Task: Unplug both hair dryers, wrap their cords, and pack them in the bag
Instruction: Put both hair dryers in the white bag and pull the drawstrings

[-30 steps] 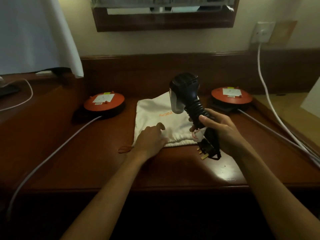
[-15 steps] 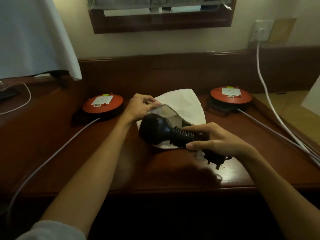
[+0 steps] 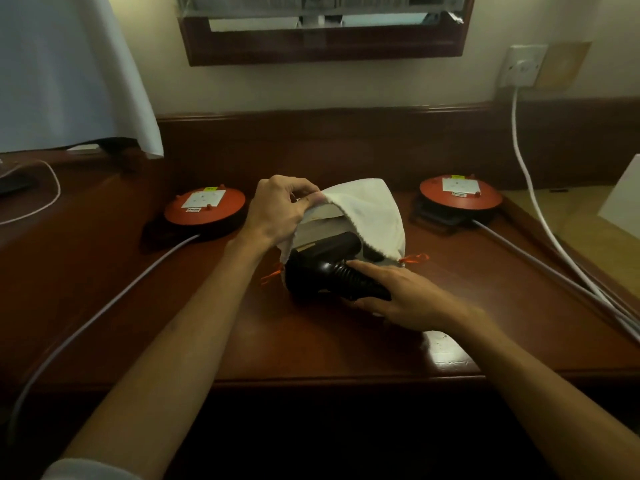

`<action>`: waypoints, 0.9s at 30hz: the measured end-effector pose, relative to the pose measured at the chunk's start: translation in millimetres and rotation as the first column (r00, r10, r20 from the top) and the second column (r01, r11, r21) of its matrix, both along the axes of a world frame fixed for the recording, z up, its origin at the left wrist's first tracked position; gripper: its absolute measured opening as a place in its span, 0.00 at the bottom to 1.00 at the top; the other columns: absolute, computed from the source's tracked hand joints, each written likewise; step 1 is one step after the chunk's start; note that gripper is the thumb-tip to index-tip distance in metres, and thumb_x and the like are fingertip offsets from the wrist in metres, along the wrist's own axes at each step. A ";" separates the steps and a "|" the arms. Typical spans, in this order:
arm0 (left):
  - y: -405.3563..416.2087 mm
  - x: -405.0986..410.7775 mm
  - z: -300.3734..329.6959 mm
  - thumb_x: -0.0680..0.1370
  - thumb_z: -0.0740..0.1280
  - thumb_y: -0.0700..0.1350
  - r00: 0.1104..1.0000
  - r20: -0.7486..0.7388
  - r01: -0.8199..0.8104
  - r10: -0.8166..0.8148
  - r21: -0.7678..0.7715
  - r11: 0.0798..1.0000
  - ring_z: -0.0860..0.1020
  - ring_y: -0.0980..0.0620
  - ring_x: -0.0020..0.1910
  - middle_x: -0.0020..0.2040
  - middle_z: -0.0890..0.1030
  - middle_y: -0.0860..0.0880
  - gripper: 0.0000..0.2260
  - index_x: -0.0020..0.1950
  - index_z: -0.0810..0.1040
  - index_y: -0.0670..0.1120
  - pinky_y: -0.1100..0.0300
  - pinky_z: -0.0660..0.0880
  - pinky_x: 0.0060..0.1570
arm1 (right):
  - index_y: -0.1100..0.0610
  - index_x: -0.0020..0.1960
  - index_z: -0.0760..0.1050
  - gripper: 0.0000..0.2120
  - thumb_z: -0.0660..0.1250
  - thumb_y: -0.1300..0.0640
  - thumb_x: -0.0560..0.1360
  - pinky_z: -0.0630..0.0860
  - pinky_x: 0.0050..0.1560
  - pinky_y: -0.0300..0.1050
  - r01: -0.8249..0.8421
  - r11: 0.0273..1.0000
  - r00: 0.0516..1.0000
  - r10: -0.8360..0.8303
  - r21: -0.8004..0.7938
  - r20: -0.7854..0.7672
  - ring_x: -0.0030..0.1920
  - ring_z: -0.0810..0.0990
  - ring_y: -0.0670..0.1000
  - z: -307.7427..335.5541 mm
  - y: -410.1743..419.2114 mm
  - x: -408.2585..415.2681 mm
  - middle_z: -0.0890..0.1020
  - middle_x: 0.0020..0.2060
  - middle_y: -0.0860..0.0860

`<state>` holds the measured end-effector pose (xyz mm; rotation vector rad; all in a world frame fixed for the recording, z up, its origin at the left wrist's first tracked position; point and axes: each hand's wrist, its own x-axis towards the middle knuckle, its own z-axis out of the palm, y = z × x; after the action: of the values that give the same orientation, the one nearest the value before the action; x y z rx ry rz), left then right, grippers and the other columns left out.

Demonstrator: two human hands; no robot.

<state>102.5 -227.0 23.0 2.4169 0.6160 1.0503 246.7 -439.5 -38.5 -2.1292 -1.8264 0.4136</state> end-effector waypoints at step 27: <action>-23.5 -4.6 -3.0 0.76 0.74 0.49 0.985 0.083 0.158 -0.149 -0.116 0.981 0.83 0.55 0.42 0.44 0.86 0.53 0.05 0.48 0.87 0.49 0.54 0.82 0.42 | 0.47 0.81 0.51 0.52 0.80 0.46 0.67 0.70 0.72 0.55 0.017 0.997 0.895 0.019 0.076 -0.446 0.75 0.68 0.54 -18.4 79.6 4.7 0.62 0.79 0.52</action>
<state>97.9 -250.5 19.9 2.2689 0.4472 1.0027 251.4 -359.9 -56.9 -1.7903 -1.5488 0.7499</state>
